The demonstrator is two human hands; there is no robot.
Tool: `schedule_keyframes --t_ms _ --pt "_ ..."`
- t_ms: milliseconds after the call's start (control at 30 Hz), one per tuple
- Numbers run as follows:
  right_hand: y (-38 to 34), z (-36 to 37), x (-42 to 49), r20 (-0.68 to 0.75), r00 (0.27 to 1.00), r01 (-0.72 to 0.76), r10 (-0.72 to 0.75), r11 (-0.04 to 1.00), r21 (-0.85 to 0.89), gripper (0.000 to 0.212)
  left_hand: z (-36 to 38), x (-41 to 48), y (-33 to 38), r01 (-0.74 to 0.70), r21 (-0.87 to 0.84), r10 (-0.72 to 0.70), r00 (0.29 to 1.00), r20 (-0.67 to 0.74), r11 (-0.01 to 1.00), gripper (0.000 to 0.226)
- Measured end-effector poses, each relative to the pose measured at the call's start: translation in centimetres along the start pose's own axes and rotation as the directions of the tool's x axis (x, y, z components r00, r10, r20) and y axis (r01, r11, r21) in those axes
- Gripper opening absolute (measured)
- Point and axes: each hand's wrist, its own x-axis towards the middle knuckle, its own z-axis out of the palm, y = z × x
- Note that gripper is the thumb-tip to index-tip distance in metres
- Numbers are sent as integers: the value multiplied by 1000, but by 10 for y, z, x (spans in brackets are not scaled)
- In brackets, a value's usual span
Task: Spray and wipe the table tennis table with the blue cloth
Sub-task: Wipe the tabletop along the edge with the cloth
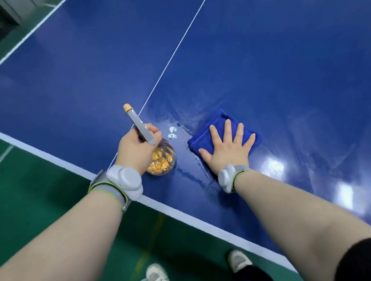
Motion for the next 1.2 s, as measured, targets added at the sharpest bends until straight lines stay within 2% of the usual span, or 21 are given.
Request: schedule_keyframes --t_ms 300,400,533,633,700,733,800,900,967,1067,1200 --pt "-32 32 -98 -12 958 -286 287 956 62 78 -35 11 -16 -71 35 63 976 209 997 6" --pt "-23 42 -136 -14 925 -377 380 922 83 77 -48 13 -20 -104 46 90 966 244 993 18" --pt "-18 45 -162 16 819 -570 573 811 132 76 -65 17 -28 -121 57 103 963 249 991 31" --pt "-41 44 -157 46 703 -704 709 685 187 77 -81 23 -36 -114 48 100 970 223 992 35" --pt "-63 41 -147 66 657 -743 751 631 223 79 -91 30 -41 -106 56 92 974 205 993 39" --pt "-76 41 -140 65 668 -734 742 640 227 80 -96 33 -42 -105 60 91 976 199 993 42" --pt "-106 40 -126 52 744 -660 666 719 218 82 -105 42 -43 -98 61 85 980 182 993 45" --pt "-159 39 -101 38 881 -469 472 861 195 82 -121 57 -43 -91 80 78 986 147 993 46" --pt "-191 36 -82 36 943 -331 330 928 172 82 -131 70 -42 -88 97 76 989 125 991 46" --pt "-217 29 -54 39 984 -179 175 975 134 83 -142 96 -40 -66 111 57 995 87 992 46" --pt "-218 23 -17 46 996 -80 75 991 110 83 -143 136 -31 -77 139 70 996 52 987 46"
